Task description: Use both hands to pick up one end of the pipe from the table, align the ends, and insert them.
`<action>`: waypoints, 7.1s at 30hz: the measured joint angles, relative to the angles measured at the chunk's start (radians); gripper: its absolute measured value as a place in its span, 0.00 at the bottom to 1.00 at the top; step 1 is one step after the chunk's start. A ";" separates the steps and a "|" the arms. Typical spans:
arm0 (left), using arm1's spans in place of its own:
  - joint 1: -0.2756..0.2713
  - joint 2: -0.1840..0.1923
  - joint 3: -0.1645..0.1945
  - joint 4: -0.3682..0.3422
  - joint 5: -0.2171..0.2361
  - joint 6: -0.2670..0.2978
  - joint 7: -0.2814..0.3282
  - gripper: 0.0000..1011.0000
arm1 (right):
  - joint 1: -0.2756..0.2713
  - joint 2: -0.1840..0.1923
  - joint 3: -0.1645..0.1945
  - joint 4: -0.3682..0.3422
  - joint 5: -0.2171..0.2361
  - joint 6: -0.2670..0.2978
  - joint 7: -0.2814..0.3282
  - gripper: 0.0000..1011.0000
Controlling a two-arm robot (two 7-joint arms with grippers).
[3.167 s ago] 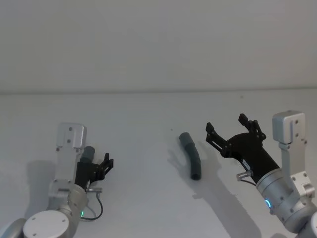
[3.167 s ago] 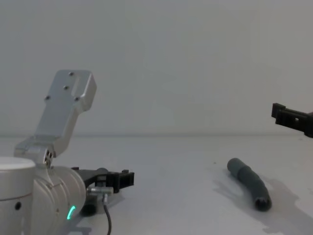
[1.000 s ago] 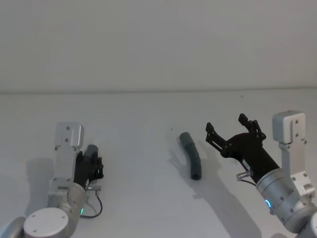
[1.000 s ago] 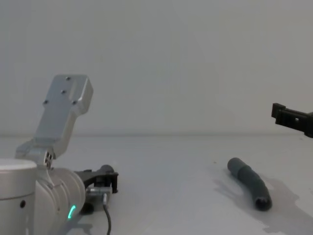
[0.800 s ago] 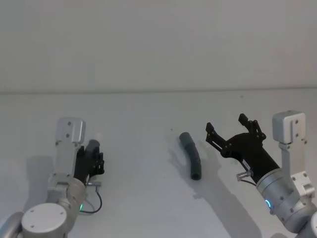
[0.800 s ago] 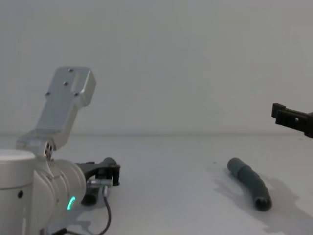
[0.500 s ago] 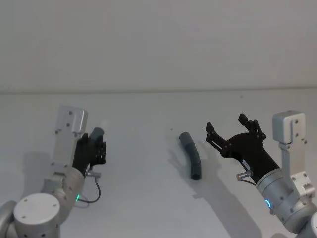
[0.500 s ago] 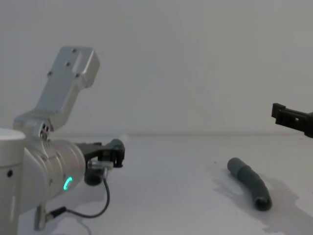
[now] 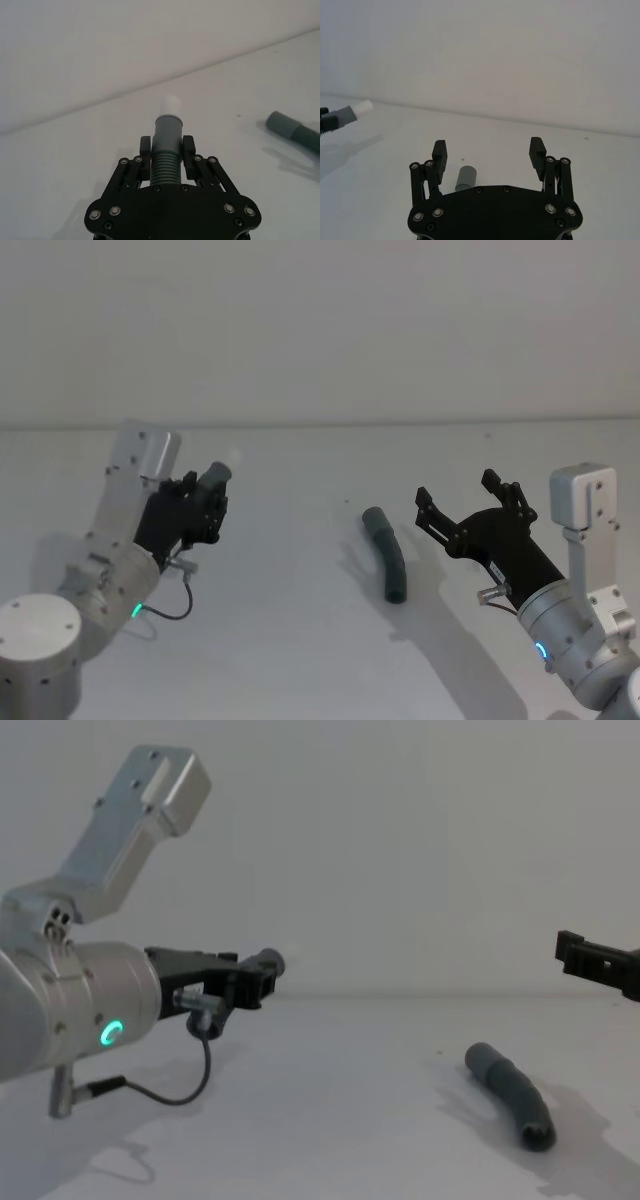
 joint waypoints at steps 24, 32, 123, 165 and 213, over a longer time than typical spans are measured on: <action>-0.119 0.186 0.015 0.044 -0.103 -0.108 -0.412 0.34 | 0.000 0.000 0.000 0.000 0.000 0.000 0.000 0.99; -0.157 0.237 0.025 0.076 -0.141 -0.152 -0.541 0.34 | 0.000 0.000 0.000 0.000 0.000 0.000 0.000 0.99; -0.257 0.364 0.077 0.233 -0.319 -0.386 -0.986 0.34 | 0.095 -0.073 -0.089 -0.124 -0.050 0.551 -0.093 0.99; -0.257 0.364 0.077 0.233 -0.319 -0.386 -0.986 0.34 | 0.182 -0.071 -0.113 0.058 -0.078 0.584 0.002 0.99; -0.257 0.364 0.077 0.233 -0.319 -0.386 -0.986 0.34 | 0.276 -0.121 -0.106 0.238 -0.116 0.569 0.037 0.76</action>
